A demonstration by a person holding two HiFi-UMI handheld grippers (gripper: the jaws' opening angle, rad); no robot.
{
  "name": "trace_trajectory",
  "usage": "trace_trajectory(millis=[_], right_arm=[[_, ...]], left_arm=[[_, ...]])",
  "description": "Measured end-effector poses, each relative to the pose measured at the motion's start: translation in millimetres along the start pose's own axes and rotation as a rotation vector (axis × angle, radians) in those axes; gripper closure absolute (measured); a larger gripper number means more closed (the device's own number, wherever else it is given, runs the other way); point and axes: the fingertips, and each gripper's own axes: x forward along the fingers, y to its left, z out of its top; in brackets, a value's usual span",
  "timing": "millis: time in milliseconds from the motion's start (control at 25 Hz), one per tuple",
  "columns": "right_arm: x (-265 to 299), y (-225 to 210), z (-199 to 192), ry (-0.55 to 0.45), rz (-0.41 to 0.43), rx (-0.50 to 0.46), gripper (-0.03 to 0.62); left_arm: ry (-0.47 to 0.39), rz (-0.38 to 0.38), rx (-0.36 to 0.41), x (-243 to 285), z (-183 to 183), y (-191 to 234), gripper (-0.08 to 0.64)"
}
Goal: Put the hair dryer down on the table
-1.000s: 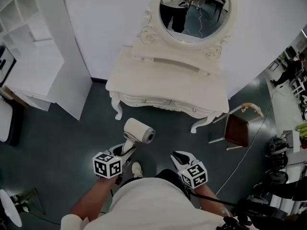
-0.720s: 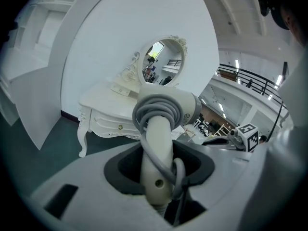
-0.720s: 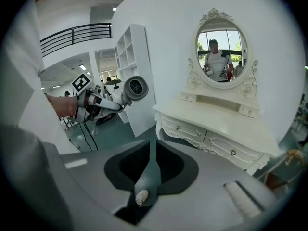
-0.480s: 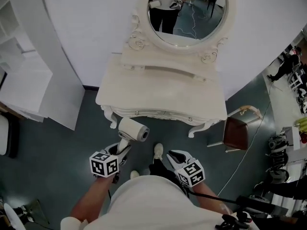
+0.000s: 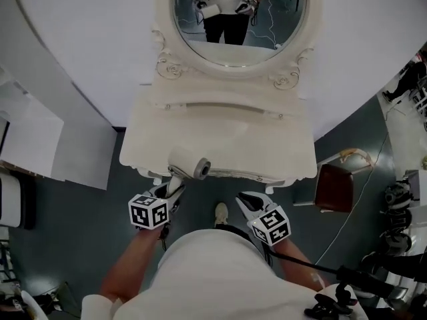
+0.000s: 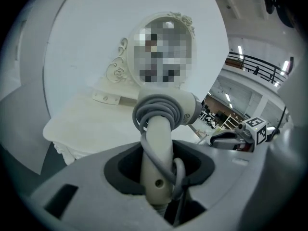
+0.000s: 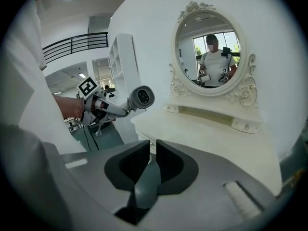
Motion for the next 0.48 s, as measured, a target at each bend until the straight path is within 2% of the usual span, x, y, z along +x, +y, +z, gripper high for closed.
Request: trace_trajectory(millis=[480], right_arm=[[-23.6, -125.2, -16.3, -0.005, -0.078, 0.092, 0.552]], left_arm=[[0.086, 0.045, 0.059, 148.1, 47.8, 1.3, 0.394]])
